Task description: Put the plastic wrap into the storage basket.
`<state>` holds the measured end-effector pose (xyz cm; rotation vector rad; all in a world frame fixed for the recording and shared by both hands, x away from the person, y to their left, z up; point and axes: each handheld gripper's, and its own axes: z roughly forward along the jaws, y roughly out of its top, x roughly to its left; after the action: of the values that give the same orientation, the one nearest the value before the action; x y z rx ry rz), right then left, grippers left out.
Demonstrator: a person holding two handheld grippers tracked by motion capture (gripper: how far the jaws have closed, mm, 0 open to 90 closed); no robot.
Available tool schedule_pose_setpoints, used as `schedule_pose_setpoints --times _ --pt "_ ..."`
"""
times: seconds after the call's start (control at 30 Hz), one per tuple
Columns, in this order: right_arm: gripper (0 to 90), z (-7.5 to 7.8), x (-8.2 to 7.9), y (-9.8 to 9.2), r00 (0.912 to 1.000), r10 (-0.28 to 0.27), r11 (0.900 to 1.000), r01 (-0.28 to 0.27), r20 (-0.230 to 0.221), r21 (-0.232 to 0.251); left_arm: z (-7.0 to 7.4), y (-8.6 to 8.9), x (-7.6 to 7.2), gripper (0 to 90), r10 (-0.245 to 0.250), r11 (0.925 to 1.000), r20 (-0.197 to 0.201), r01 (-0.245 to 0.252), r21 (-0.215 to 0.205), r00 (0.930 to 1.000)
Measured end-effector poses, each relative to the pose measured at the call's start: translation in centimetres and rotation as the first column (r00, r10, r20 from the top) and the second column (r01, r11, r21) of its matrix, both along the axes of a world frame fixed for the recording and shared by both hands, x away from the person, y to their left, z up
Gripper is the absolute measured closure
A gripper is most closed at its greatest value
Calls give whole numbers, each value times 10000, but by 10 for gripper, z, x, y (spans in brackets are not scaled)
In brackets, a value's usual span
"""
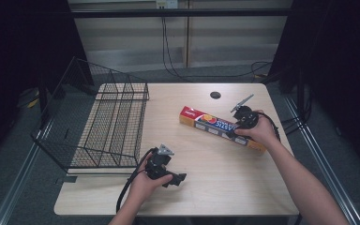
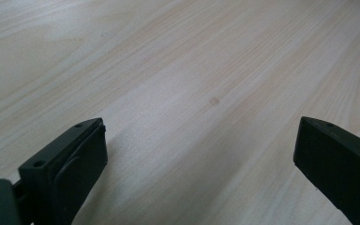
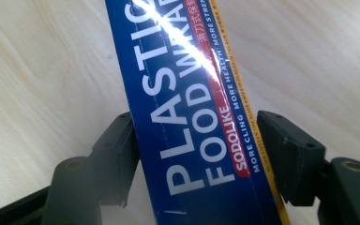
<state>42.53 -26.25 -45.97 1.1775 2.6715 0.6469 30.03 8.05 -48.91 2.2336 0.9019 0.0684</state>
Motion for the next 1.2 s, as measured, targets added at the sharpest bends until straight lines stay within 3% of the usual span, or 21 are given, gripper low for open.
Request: schedule_pose_setpoints --times 0.23,0.33,0.5,0.67,0.7,0.73,0.87,1.03,1.07,1.17,1.2 --pt "454 3 -7 16 9999 105 9999 -104 94 -124 2 1 0 33 -29 10000 -35 29 56 10000" --pt "458 6 -13 15 9998 141 9988 -147 133 475 5 2 -1 34 -51 9999 67 52 -157 10000" --pt "459 19 -24 14 9992 349 9949 -366 194 941 10 0 0 34 17 9995 127 -13 -321 9999" --pt "460 31 -35 11 9969 659 9923 -700 422 1025 17 -2 -1 26 -138 9983 90 143 -572 9999" --pt "460 35 -41 9 9957 749 9900 -808 542 1157 24 -4 -1 16 -501 9957 253 519 -763 9984" --pt "460 38 -44 7 9946 865 9879 -930 567 1238 24 -4 -1 13 -501 9957 253 519 -763 9984" --pt "460 45 -57 4 9909 1125 9822 -1222 739 1429 47 -9 1 1 -819 9892 363 857 -1187 9960" --pt "461 53 -68 2 9847 1421 9750 -1569 1013 1574 63 -13 8 1 -1244 9853 202 1259 -1157 9920" --pt "460 57 -73 1 9818 1568 9715 -1729 1072 1620 73 -15 12 1 -1508 9836 322 1532 -947 9880" --pt "460 62 -80 0 9790 1710 9691 -1875 1113 1603 82 -17 16 1 -1581 9835 344 1605 -839 9868" --pt "460 63 -82 1 9779 1749 9680 -1920 1144 1618 93 -18 20 1 -1825 9793 279 1843 -841 9828"
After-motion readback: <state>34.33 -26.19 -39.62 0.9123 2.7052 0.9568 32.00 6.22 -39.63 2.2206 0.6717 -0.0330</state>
